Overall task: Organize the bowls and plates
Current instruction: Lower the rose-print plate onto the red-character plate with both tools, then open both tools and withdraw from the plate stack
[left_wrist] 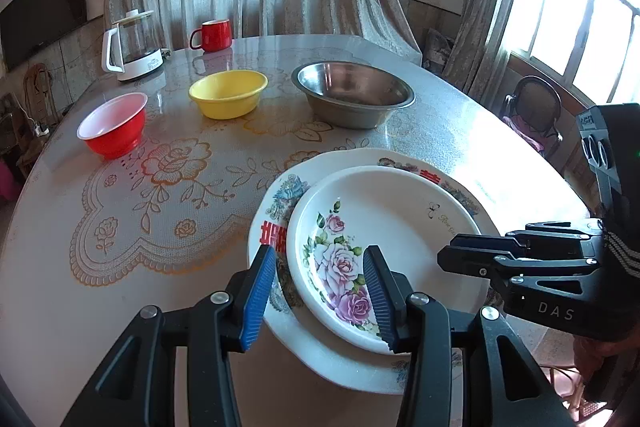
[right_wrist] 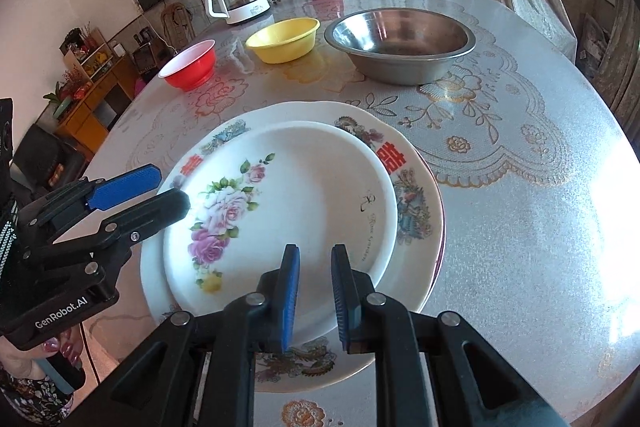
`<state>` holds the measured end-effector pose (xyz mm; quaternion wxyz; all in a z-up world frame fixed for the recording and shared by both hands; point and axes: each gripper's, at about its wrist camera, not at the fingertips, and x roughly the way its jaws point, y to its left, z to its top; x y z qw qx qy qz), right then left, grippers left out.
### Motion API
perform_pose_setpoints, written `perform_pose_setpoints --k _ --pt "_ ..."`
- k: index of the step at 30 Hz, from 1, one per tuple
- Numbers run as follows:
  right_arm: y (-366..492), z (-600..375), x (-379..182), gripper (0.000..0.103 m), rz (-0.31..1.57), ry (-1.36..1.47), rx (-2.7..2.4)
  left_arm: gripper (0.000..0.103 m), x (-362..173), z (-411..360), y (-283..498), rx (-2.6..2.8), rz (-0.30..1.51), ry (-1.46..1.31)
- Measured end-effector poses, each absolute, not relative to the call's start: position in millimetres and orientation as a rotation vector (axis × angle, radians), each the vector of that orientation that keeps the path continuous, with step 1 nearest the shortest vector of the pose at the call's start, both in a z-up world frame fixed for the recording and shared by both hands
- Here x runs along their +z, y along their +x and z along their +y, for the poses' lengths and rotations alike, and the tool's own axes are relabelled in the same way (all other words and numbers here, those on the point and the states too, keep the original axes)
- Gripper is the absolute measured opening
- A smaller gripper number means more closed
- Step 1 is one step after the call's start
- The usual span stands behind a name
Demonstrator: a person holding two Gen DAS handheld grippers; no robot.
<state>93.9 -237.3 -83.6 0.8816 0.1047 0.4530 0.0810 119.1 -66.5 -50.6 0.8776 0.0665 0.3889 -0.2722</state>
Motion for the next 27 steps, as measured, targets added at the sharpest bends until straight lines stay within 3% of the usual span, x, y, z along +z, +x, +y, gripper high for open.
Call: perform_pose_setpoints --k 5,10,21,27 --pt "92.3 -236.2 -85.0 0.015 0.944 0.23 0.182 0.049 -58.7 -64.0 118.0 -0.573 0.829 0.108" --pt "92.5 -233.7 -87.6 0.015 0.948 0.257 0.207 0.078 -55.8 -57.0 114.4 -0.58 0.814 0.048" --pt "84.8 -238.6 -78.3 0.021 0.876 0.325 0.234 0.094 -46.6 -20.7 126.6 -0.508 0.807 -0.121" --pt "85.9 -265.4 -56.9 0.033 0.787 0.368 0.159 0.1 -38.7 -15.0 139.2 -0.463 0.798 -0.13"
